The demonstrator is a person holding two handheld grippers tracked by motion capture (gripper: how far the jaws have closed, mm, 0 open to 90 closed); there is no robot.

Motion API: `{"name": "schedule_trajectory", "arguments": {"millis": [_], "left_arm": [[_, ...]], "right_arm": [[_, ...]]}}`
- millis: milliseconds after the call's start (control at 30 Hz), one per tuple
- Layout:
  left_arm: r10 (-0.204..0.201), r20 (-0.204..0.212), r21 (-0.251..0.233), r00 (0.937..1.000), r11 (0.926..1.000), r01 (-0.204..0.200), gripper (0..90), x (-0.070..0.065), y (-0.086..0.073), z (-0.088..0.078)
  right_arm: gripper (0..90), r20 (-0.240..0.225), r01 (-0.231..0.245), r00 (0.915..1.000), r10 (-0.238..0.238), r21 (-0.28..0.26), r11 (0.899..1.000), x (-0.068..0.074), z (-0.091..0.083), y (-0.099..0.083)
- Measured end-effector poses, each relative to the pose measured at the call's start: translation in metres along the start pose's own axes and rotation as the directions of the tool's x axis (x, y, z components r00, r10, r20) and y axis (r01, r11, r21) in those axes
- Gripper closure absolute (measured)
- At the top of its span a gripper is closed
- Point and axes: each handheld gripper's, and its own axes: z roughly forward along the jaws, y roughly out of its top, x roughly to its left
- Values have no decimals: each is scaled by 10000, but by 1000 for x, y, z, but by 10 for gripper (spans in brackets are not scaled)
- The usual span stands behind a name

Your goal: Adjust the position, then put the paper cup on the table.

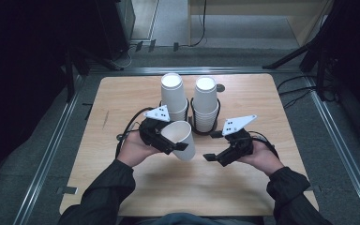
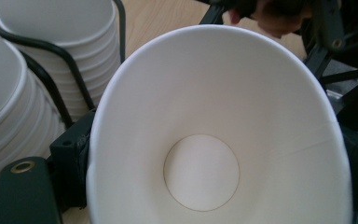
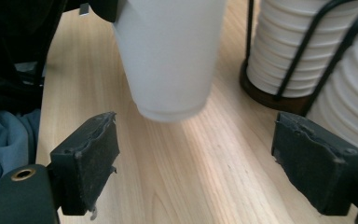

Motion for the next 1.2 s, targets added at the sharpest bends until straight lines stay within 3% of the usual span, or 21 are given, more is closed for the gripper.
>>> {"name": "schedule_trajectory", "arguments": {"millis": [200, 300, 400, 600, 700, 733, 800, 933, 1033, 1067, 1200], "left_arm": [[107, -318, 232, 9994, 9997, -100, 123, 2, -4, -4], [146, -444, 389, 9989, 9992, -128, 122, 3, -6, -6], [177, -578, 425, 9982, 9990, -153, 121, 4, -8, -8], [73, -687, 444, 9976, 9990, -42, 121, 6, -12, -13], [-9, -727, 504, 9974, 9987, 46, 119, 7, -15, -14], [-71, -804, 530, 9967, 9985, 114, 118, 9, -17, -16], [-160, -825, 489, 9965, 9986, 201, 114, 10, -19, -19], [-270, -897, 548, 9956, 9980, 320, 111, 16, -24, -23], [-384, -947, 629, 9948, 9970, 445, 111, 18, -27, -25], [-429, -1006, 676, 9940, 9965, 498, 111, 20, -29, -27], [-513, -1178, 641, 9917, 9962, 591, 111, 23, -34, -33]], "right_arm": [[162, 392, -284, 9988, 298, -379, 9989, -4, -9, -3], [174, 611, -462, 9970, 477, -266, 9986, -7, -12, -5], [198, 1063, -719, 9916, 742, -251, 9971, -12, -13, -8], [241, 1401, -1064, 9841, 1088, -240, 9940, -20, -18, -12], [241, 1471, -1039, 9834, 1059, -212, 9944, -22, -19, -13], [236, 1349, -804, 9875, 813, -122, 9967, -24, -19, -16], [236, 1406, -743, 9873, 743, -56, 9972, -26, -18, -19], [236, 1999, -966, 9753, 943, 16, 9953, -29, -18, -20], [236, 2091, -1157, 9708, 1175, -206, 9931, -32, -19, -20], [235, 2266, -1243, 9654, 1294, -368, 9916, -34, -22, -20], [230, 2417, -1492, 9582, 1532, -349, 9882, -40, -22, -23]]}}
